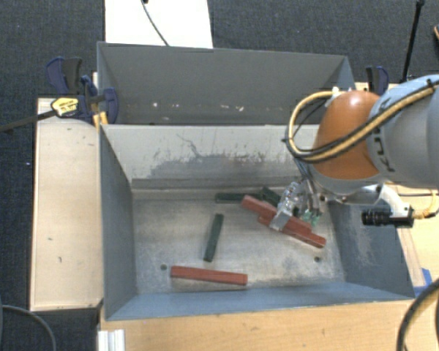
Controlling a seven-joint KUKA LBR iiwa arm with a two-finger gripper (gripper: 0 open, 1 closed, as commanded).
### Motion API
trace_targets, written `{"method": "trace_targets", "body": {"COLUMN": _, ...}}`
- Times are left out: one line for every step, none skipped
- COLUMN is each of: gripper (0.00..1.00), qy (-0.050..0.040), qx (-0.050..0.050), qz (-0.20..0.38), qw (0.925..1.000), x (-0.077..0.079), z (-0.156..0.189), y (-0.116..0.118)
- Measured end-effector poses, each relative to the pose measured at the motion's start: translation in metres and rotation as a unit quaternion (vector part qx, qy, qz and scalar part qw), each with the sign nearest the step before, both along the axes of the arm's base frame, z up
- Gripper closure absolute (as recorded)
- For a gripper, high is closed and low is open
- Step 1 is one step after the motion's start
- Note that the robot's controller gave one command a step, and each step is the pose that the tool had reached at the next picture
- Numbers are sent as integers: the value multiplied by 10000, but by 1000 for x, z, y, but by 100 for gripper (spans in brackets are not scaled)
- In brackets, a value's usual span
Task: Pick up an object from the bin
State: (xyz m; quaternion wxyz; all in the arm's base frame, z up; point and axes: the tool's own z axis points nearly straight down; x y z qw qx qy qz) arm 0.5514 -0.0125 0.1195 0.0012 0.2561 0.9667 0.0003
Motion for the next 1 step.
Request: {"method": "trace_targets", "body": {"gripper": 100, "qy": -1, "qx": 0, "qz": 9, "qw": 10000, "x": 0, "z": 11, "y": 0}}
